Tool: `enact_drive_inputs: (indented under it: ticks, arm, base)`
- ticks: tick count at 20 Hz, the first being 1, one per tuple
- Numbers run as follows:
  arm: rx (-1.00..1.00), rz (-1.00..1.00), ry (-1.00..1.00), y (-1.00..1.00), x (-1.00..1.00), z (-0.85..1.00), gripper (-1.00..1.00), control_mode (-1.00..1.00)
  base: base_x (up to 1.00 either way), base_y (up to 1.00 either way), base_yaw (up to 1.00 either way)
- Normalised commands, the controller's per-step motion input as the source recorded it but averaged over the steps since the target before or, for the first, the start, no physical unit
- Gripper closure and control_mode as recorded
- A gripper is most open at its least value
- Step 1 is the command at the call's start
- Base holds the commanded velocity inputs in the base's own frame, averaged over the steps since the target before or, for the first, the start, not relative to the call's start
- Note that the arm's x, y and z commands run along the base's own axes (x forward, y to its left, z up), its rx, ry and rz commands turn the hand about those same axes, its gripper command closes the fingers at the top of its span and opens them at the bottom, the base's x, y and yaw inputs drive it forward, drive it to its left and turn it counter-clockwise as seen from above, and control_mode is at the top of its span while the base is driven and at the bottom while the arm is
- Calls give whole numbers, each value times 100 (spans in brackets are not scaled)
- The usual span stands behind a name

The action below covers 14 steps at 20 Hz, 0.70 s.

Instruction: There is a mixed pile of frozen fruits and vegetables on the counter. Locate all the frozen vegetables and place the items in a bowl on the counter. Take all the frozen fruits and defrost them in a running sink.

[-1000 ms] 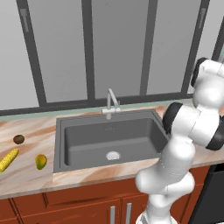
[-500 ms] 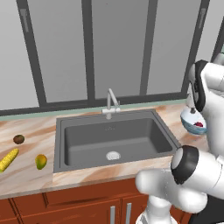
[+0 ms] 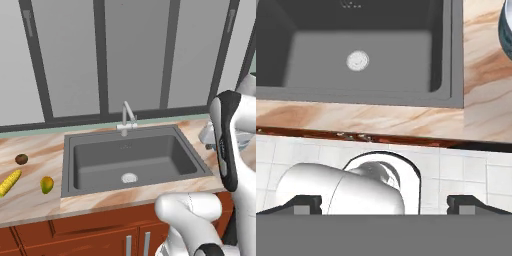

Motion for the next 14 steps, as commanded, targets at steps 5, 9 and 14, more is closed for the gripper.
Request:
enact_drive_inputs:
  ticks: [5, 9, 14]
  arm:
    - [-5, -10, -7, 100, -49, 2, -100, -100]
    - [-17, -35, 1, 100, 29, 0, -100, -100]
    - [-22, -16, 38, 97, 49, 0, -100, -100]
  base:
    - [0, 0, 0]
    - [0, 0, 0]
    - [0, 0, 0]
